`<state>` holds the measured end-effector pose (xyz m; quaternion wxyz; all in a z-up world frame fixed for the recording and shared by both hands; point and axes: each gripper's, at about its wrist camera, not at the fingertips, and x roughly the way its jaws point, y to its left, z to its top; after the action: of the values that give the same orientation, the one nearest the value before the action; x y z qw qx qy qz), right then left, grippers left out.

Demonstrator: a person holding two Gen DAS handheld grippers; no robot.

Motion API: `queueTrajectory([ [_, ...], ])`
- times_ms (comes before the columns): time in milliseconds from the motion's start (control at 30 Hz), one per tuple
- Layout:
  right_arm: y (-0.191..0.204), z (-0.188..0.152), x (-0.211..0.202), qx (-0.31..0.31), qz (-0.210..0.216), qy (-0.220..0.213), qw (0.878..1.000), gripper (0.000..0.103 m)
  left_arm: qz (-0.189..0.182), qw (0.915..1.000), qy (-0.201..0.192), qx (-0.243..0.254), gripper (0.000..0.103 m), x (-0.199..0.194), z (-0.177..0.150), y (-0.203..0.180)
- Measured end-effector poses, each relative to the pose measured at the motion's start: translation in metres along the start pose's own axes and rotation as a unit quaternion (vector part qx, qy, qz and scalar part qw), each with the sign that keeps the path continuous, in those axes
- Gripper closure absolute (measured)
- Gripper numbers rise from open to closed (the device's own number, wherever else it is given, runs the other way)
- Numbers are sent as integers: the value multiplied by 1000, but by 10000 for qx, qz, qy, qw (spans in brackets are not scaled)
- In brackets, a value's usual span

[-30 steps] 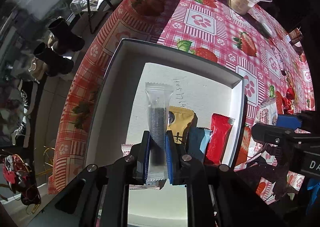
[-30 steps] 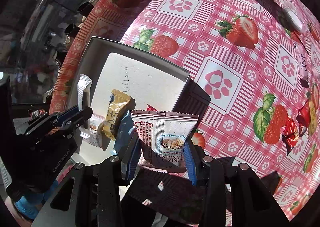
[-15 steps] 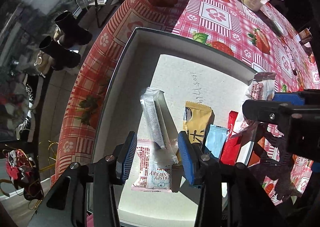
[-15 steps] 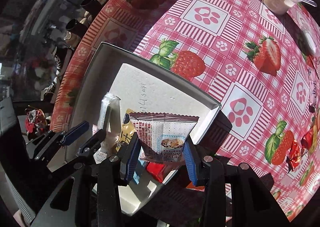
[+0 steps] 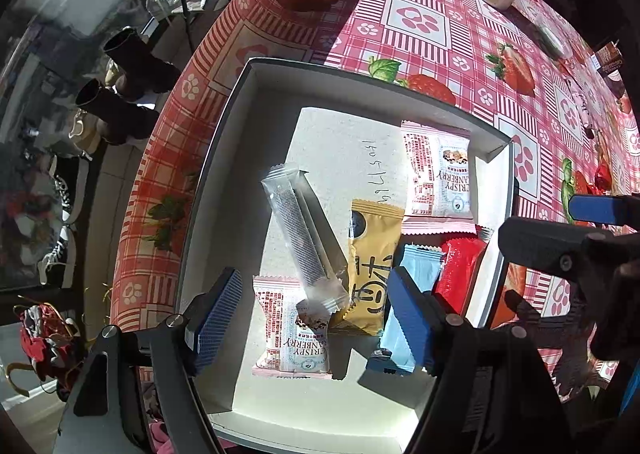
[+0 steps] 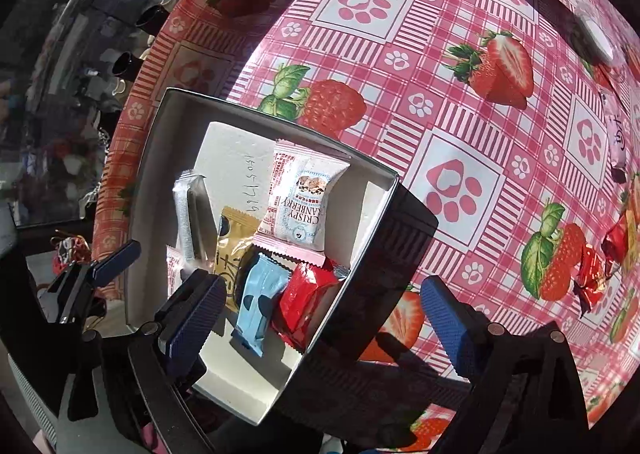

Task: Organize snacks
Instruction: 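Withdraw both open tools from the box toward the remaining packets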

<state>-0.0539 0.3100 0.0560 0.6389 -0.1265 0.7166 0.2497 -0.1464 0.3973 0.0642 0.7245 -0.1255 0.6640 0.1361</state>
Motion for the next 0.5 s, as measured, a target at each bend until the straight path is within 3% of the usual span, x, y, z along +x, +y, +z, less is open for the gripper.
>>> queueTrajectory([
  [233,-56,-25,5,668,21,208,9975,0,-255,9991,155,316,24,-7,-1,-30],
  [500,-127,-66,7,1446,35,318,9890,0,-539,9936,335,939,24,-17,-5,-93],
])
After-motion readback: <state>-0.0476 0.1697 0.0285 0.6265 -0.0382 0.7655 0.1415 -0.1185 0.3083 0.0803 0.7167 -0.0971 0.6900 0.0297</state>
